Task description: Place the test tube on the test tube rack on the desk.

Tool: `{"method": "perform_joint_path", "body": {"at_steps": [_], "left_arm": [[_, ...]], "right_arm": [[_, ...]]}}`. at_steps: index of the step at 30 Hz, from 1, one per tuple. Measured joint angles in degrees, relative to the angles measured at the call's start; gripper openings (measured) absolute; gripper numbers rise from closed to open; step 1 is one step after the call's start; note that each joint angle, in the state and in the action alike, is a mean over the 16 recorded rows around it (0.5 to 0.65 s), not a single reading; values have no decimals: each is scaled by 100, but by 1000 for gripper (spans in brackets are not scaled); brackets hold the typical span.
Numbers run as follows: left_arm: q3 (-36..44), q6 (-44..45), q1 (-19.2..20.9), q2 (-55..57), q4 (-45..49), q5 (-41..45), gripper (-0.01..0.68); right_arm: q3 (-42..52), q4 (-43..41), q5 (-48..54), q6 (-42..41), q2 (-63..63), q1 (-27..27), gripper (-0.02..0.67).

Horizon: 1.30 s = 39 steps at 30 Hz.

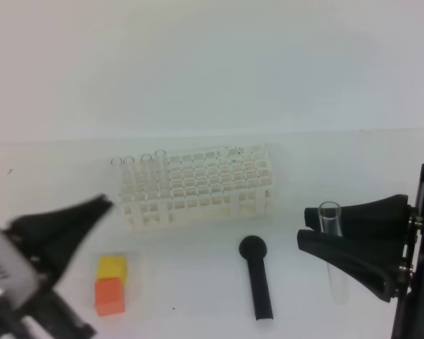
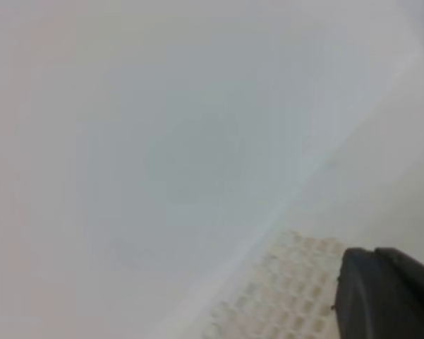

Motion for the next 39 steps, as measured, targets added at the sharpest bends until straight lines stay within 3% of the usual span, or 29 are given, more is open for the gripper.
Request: {"method": "perform_joint_path", "body": {"at_steps": [7, 13, 23, 39], "left_arm": [[4, -8, 707, -947, 574, 8, -1], [127, -29, 1071, -1549, 773, 4, -1], [896, -56, 1209, -2360, 1032, 0, -1], [1740, -98, 1641, -3397, 2272, -23, -1]], "right_arm": [[0, 0, 49, -31, 0, 0, 122], [0, 0, 62, -37, 0, 0, 122], [0, 0, 62, -63, 0, 0, 122], [0, 0, 64, -102, 28, 0, 122]]}}
